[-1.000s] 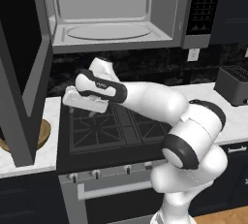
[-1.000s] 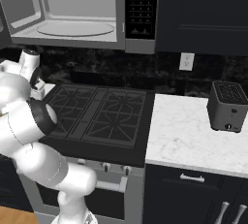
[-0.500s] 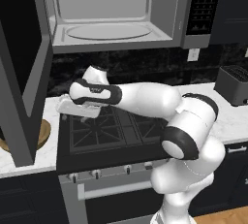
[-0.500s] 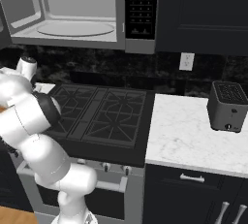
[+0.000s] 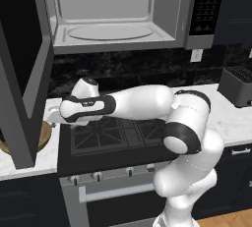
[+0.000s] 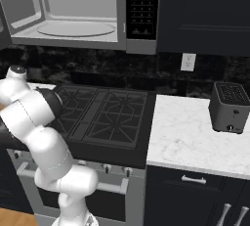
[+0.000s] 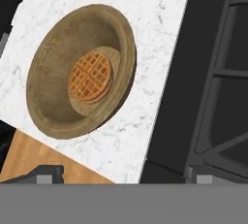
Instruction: Open the microwave, place the bowl with waffle inside the microwave, then close the microwave door and turn it on.
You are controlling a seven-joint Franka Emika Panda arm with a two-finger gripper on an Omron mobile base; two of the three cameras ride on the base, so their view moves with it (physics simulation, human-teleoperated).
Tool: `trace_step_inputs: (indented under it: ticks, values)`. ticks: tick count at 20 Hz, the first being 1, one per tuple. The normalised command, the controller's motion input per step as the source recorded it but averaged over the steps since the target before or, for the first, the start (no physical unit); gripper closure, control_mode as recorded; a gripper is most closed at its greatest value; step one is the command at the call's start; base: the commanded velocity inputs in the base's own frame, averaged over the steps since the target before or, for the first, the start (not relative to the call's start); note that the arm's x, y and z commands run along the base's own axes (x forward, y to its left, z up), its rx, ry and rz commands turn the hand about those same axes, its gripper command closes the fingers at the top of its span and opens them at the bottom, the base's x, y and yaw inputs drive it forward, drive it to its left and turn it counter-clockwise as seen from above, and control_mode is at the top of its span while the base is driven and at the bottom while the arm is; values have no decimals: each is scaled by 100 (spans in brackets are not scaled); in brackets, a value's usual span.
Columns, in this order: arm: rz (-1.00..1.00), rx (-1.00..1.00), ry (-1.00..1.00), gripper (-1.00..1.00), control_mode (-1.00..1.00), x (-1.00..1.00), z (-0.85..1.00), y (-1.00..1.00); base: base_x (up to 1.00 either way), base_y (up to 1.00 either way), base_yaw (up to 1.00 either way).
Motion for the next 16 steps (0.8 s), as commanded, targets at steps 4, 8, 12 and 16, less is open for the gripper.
trace_step_inputs:
  ticks: [4,8,12,16]
  values:
    - [0,2,-4,-100,-100,16,-20,13,0,0,0]
    - [0,0,0,-100,-100,19,-19,17,0,0,0]
    - [0,0,0,-100,-100,15,-12,24,0,0,0]
    - [-1,0,0,-100,-100,14,-14,31,0,0,0]
